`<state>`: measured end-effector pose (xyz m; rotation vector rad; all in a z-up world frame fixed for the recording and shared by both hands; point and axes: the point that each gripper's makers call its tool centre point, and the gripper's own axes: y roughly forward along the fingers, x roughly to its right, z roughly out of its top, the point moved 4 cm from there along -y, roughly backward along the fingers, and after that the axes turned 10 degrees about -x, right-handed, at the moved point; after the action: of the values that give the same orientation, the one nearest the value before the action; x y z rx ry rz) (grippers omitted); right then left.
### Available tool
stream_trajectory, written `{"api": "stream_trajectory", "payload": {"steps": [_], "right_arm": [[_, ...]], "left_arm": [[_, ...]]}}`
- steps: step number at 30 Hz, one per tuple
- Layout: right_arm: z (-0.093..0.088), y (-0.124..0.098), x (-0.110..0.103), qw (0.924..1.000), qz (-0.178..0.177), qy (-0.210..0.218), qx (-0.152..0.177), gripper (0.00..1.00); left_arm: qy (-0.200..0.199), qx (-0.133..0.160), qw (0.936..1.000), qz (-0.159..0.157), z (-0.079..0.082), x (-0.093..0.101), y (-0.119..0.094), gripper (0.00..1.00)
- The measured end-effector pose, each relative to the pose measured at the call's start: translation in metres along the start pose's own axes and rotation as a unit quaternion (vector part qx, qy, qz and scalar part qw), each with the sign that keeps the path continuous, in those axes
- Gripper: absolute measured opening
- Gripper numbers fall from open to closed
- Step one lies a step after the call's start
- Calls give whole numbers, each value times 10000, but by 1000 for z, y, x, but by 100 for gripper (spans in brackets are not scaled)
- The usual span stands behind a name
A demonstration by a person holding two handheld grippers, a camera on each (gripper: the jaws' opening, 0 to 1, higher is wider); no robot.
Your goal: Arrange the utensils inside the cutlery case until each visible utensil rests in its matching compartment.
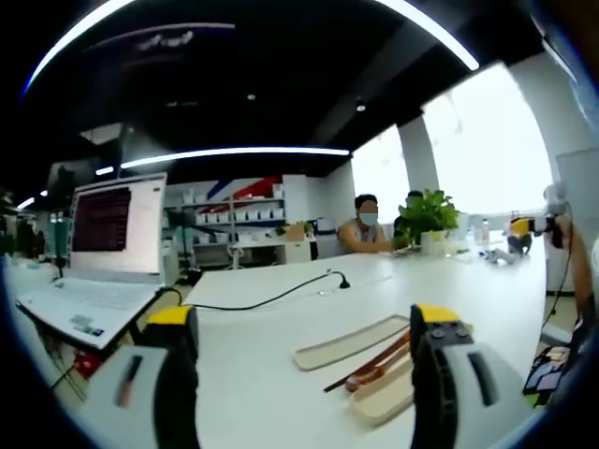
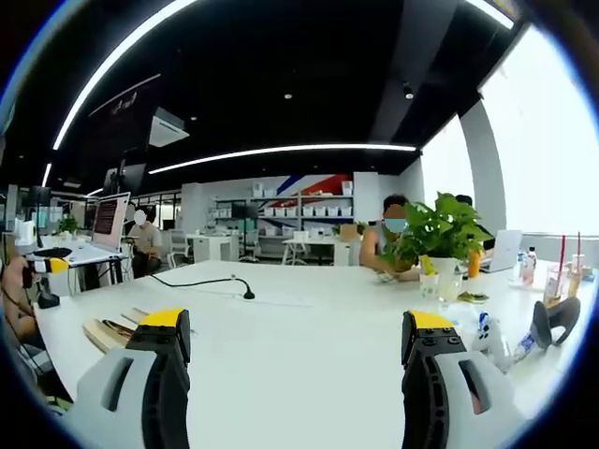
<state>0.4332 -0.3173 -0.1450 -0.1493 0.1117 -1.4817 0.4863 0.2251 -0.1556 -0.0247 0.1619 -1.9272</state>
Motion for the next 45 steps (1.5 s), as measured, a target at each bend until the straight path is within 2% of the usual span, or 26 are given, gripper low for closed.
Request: {"api": "stream_trajectory", "payload": {"steps": [22, 34, 45], "right_arm": [[22, 20, -27, 9978, 414, -515, -38, 98], [22, 40, -40, 9942, 812, -656, -269, 97], [17, 69, -65, 9841, 1338, -973, -642, 94]], "left_arm": [[8, -43, 9999, -115, -7, 5, -2, 95], [47, -167, 9995, -262, -12, 10, 7, 93], [161, -405, 9979, -469, -22, 21, 27, 84]]}}
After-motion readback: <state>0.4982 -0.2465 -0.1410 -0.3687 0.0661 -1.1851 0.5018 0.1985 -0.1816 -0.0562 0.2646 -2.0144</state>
